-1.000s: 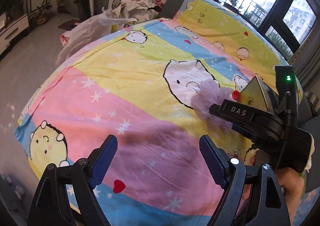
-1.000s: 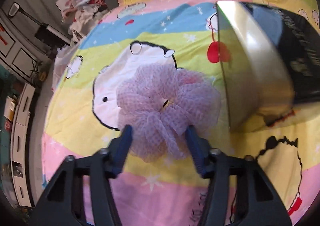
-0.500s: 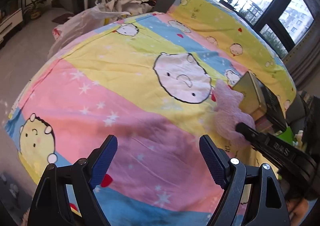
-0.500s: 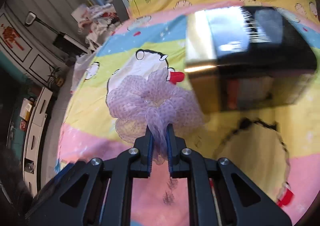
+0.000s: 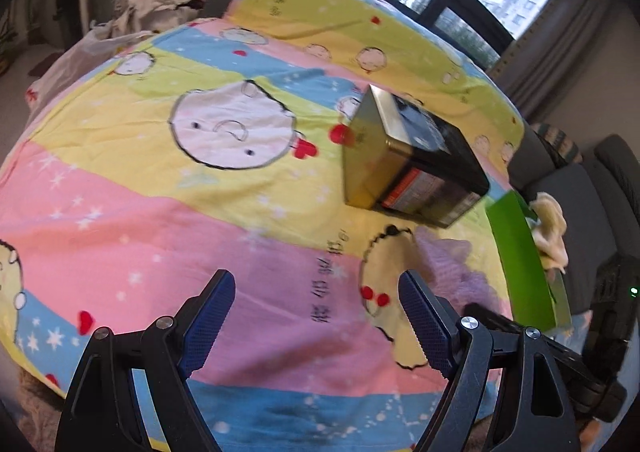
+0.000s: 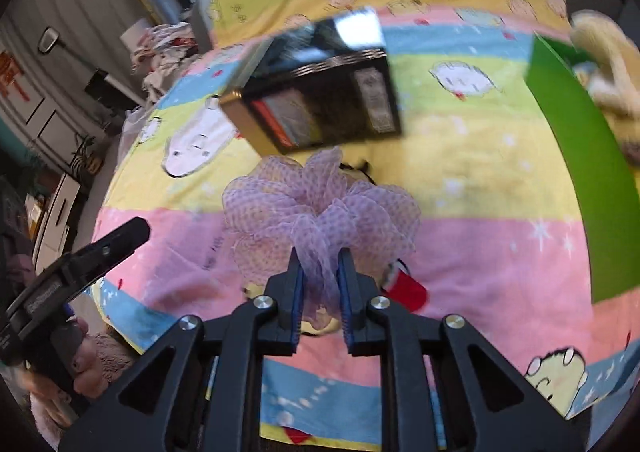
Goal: Organize soft objects
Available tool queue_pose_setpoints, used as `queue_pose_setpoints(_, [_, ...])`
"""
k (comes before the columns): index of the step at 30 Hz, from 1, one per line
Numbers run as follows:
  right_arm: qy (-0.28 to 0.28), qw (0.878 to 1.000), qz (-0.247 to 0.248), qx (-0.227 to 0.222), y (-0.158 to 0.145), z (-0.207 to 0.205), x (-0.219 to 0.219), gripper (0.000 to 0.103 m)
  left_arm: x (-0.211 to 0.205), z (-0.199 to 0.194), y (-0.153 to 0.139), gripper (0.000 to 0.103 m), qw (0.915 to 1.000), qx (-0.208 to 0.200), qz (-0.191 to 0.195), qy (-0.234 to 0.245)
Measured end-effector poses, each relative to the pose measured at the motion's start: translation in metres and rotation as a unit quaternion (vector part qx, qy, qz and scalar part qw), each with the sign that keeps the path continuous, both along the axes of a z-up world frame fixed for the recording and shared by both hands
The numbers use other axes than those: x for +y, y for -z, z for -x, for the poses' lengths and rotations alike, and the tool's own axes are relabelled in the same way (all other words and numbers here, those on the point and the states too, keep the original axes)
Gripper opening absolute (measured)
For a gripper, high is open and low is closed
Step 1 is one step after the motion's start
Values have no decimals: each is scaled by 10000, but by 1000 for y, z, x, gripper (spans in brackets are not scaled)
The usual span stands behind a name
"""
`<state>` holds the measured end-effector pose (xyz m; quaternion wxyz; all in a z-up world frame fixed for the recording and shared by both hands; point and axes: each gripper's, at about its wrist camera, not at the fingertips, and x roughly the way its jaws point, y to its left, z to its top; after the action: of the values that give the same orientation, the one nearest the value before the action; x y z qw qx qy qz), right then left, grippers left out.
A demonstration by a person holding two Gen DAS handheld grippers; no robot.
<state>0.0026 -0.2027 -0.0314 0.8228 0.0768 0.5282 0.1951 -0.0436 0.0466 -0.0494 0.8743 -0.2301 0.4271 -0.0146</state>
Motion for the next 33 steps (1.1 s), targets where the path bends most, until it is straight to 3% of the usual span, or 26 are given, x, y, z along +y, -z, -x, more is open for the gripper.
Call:
queue_pose_setpoints(1, [74,10000,9,34,3,-1,-5,27,-8,-2,1,84,9999,14,8,106])
queue_pose_setpoints(3, [287,9995,20,124,10,-2,-14,48,-20,-3,2,84,9997,4,-19,224])
queue_pose_setpoints(7, [482,9985,-257,39,1,2,-34,68,-47,-4,3,84,9985,-57,-79,546])
queue_pose_setpoints(9, [559,9979,-326,-69,-7,2,-44,83,-57,-6,4,84,9976,-89,-72,680])
queue_pose_setpoints(12, [675,9964,-504,-126,-12,-3,-52,87,-72,-7,8,84,9961,-105,-52,874])
queue_pose_setpoints(19, [629,9941,-830,294,14,-24,-41,87,-106,-18,28,83,9904,131,175,1367])
queue_pose_setpoints(22, [523,9943,-829,418,27,-28,-34,82,-113,-22,36,80,9905,212,38,1361])
queue_pose_setpoints(25, [425,9928,-940,602,38,-31,-29,69,-114,-23,38,75,9911,207,-51,1312])
queue_pose_setpoints(28, [431,9930,-946,556,40,-30,-28,59,-113,-25,41,62,9919,210,-132,1249])
queue_pose_setpoints(30, [410,9921,-1017,605,41,-30,-29,36,-112,-25,41,56,9920,193,-183,1232])
queue_pose_setpoints(33, [357,9899,-1189,684,47,-28,-26,33,-113,-25,41,51,9910,201,-345,1280])
